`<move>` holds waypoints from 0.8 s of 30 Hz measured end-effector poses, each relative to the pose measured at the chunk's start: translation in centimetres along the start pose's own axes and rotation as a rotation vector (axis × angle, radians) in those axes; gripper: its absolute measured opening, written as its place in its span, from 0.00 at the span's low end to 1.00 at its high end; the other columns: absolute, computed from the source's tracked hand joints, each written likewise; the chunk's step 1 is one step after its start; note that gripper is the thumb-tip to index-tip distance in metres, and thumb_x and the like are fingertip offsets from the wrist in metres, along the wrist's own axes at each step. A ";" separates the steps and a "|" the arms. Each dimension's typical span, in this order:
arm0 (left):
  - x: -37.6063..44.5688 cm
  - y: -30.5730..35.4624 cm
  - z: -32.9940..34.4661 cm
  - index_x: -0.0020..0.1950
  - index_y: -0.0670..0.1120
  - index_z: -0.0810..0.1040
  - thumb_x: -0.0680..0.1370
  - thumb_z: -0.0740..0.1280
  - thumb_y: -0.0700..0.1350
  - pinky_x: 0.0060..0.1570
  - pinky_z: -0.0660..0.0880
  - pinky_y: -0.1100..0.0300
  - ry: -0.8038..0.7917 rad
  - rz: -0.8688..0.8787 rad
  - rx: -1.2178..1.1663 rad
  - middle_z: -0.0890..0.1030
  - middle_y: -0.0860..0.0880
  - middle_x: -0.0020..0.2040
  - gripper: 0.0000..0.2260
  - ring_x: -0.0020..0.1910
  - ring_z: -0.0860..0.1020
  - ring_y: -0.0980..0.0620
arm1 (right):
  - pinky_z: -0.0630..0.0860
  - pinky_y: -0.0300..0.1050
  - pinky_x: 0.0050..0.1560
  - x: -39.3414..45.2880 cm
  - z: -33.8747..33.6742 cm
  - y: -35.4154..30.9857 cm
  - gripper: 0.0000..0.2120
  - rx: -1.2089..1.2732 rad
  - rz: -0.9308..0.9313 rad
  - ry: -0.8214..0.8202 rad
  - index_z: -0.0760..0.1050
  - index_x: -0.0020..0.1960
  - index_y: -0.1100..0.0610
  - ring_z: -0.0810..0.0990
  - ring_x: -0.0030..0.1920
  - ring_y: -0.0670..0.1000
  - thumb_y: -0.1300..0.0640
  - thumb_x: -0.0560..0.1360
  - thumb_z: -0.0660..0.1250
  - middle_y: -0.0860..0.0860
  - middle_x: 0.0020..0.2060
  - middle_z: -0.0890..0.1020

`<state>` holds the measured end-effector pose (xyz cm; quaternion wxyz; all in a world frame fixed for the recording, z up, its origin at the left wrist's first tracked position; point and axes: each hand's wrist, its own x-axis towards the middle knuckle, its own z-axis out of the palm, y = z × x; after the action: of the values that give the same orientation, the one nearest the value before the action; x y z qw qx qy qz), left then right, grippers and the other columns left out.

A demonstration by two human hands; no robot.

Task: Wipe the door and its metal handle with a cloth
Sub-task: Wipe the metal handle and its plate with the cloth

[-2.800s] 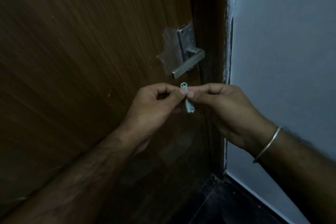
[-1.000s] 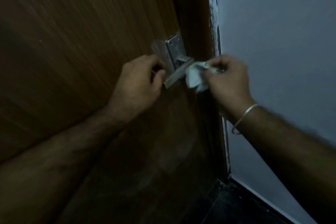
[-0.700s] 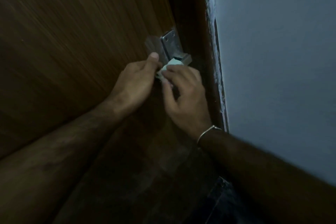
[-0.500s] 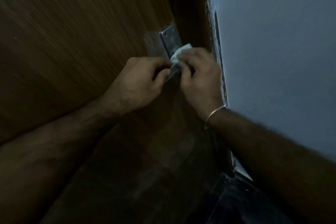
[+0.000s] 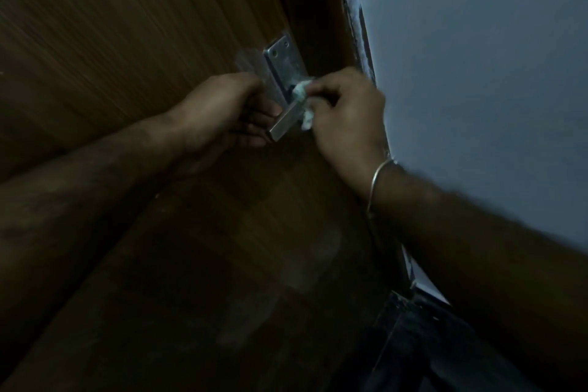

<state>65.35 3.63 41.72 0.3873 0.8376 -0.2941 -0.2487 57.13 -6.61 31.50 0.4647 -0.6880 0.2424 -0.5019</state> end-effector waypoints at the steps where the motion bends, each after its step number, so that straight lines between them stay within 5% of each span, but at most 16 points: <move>1: 0.0 0.0 0.1 0.55 0.44 0.79 0.84 0.55 0.53 0.53 0.76 0.51 0.000 0.012 -0.014 0.82 0.45 0.45 0.17 0.49 0.79 0.45 | 0.73 0.25 0.49 -1.2 0.5 -0.3 0.07 -0.021 -0.072 -0.069 0.81 0.52 0.56 0.76 0.48 0.40 0.63 0.76 0.68 0.47 0.52 0.79; 3: -0.1 0.1 0.1 0.64 0.44 0.76 0.83 0.53 0.58 0.51 0.76 0.52 -0.006 0.013 -0.029 0.83 0.45 0.46 0.22 0.48 0.79 0.46 | 0.75 0.28 0.49 -3.0 0.9 -0.6 0.07 -0.022 -0.195 -0.171 0.82 0.52 0.56 0.76 0.48 0.40 0.63 0.76 0.68 0.47 0.50 0.79; 7: 0.0 0.1 -0.2 0.73 0.47 0.69 0.81 0.52 0.65 0.45 0.80 0.54 0.004 -0.005 -0.073 0.83 0.44 0.48 0.29 0.47 0.81 0.46 | 0.74 0.24 0.47 1.1 -0.3 0.0 0.08 -0.026 0.061 0.005 0.81 0.54 0.55 0.76 0.46 0.39 0.62 0.77 0.67 0.48 0.54 0.80; 12: 0.8 -0.5 -0.7 0.54 0.37 0.82 0.77 0.45 0.73 0.56 0.77 0.49 -0.026 -0.065 -0.132 0.84 0.39 0.47 0.43 0.47 0.80 0.44 | 0.74 0.35 0.51 -2.4 0.3 -0.8 0.08 -0.163 -0.274 -0.222 0.81 0.54 0.56 0.76 0.51 0.45 0.64 0.77 0.66 0.51 0.52 0.79; 15: 1.2 -0.9 -1.1 0.54 0.38 0.84 0.74 0.45 0.75 0.55 0.78 0.49 -0.054 -0.076 -0.132 0.85 0.38 0.53 0.46 0.51 0.83 0.43 | 0.73 0.30 0.53 1.7 -0.8 0.0 0.08 -0.171 -0.034 -0.078 0.81 0.54 0.55 0.75 0.52 0.42 0.61 0.78 0.66 0.49 0.54 0.80; 21: 1.2 -0.9 -0.8 0.52 0.37 0.84 0.75 0.43 0.75 0.60 0.76 0.47 -0.038 -0.052 -0.120 0.85 0.37 0.52 0.47 0.50 0.81 0.42 | 0.74 0.33 0.45 -1.8 0.3 -0.5 0.07 -0.208 -0.276 -0.248 0.81 0.51 0.55 0.75 0.49 0.44 0.63 0.77 0.67 0.48 0.50 0.78; 24: 1.2 -0.6 -0.9 0.53 0.38 0.84 0.74 0.44 0.75 0.57 0.79 0.49 -0.027 -0.073 -0.097 0.84 0.37 0.54 0.46 0.53 0.83 0.41 | 0.78 0.36 0.49 2.0 -1.0 0.2 0.09 -0.148 -0.007 -0.129 0.80 0.48 0.53 0.77 0.49 0.44 0.66 0.75 0.67 0.47 0.49 0.80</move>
<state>66.93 3.61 41.52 0.4142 0.8246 -0.2562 -0.2879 57.04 -8.74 32.29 0.4257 -0.7520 0.2460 -0.4390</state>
